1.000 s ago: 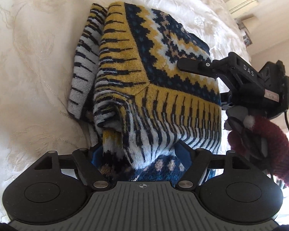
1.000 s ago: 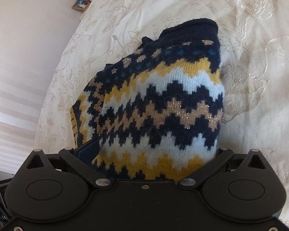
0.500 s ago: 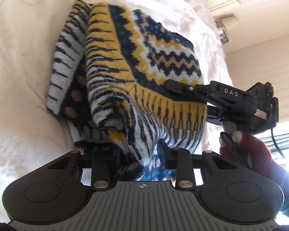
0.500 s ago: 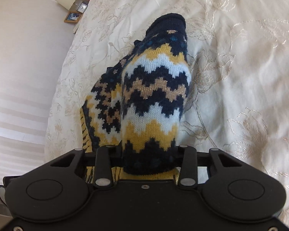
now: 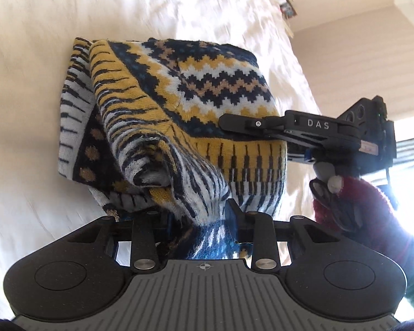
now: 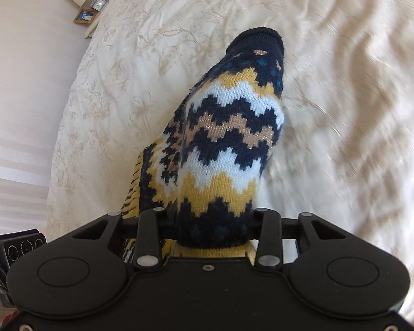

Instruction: Fold small clothes

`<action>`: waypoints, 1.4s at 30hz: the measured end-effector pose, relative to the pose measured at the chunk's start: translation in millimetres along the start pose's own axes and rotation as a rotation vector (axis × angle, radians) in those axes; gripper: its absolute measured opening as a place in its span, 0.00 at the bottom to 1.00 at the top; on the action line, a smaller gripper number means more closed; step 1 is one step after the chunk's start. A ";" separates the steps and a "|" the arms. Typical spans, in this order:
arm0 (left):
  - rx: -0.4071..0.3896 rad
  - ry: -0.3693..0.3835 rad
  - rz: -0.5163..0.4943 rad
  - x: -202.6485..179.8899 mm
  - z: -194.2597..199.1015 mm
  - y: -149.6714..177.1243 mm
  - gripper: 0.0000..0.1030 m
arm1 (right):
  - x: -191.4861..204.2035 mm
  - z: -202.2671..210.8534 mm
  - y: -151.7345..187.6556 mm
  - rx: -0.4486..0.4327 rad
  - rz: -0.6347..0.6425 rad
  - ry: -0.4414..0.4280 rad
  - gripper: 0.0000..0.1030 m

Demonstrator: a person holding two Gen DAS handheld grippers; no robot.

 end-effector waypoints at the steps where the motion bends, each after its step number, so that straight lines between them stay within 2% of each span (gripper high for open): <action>1: 0.012 -0.013 -0.003 -2.6 -5.7 8.0 0.32 | -5.6 4.6 6.8 0.002 0.001 0.008 0.49; 3: 0.023 -0.083 0.005 -2.7 -14.7 21.7 0.34 | -17.6 10.0 19.4 0.008 0.025 0.061 0.56; 4: 0.019 -0.122 0.010 -0.9 -16.1 25.4 0.34 | -22.1 10.8 23.6 0.009 0.039 0.106 0.66; 5: 0.012 -0.164 0.019 1.8 -15.7 28.2 0.36 | -26.7 12.2 27.3 0.006 0.054 0.147 0.71; 8: -0.071 -0.230 0.045 3.9 0.7 30.3 0.42 | -34.7 22.6 34.0 -0.029 0.076 0.165 0.72; 10: -0.152 -0.261 0.022 -2.3 16.4 29.1 0.47 | -35.7 32.1 38.2 -0.067 0.093 0.164 0.76; 12: -0.210 -0.288 -0.010 -9.7 23.2 19.7 0.57 | -33.3 39.8 43.3 -0.103 0.129 0.176 0.77; 14: -0.241 -0.296 -0.015 -13.2 21.7 9.3 0.63 | -32.3 46.4 51.5 -0.140 0.170 0.185 0.78; 18: -0.273 -0.287 0.068 -10.2 5.2 -5.7 0.63 | -27.7 53.1 58.3 -0.180 0.207 0.178 0.79; 22: -0.259 -0.276 0.159 6.1 -10.6 -15.8 0.62 | -26.2 56.2 64.9 -0.179 0.215 0.165 0.81; 25: -0.232 -0.249 0.115 3.3 -18.4 -23.6 0.61 | -23.5 55.4 69.4 -0.180 0.227 0.170 0.81; 28: -0.196 -0.278 0.073 1.1 -24.7 -26.9 0.60 | -23.7 53.7 73.3 -0.183 0.217 0.170 0.81; 29: -0.187 -0.290 0.090 3.3 -25.9 -28.0 0.55 | -23.6 52.6 74.4 -0.184 0.213 0.170 0.81; 30: -0.188 -0.296 0.112 6.3 -26.3 -28.8 0.39 | -23.4 51.4 75.2 -0.184 0.211 0.171 0.81; 32: -0.217 -0.271 0.130 11.5 -23.2 -28.9 0.16 | -22.5 48.7 76.7 -0.183 0.207 0.173 0.82; 38: -0.266 -0.416 -0.071 -10.5 -1.1 -25.2 0.08 | -9.4 47.1 77.8 -0.207 0.222 0.157 0.82; 42: -0.267 -0.426 -0.026 7.0 10.1 -30.1 0.08 | 5.1 49.1 71.4 -0.257 0.272 0.139 0.82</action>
Point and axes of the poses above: each gripper's, at about its wrist camera, not at the fingertips, and z roughly against the way its jaws point, x to its left, y to its underside, the point moved 1 cm from there along -z, roughly the way its jaws point, and after that the axes turned 1 degree about -z, right-handed, at the moved point
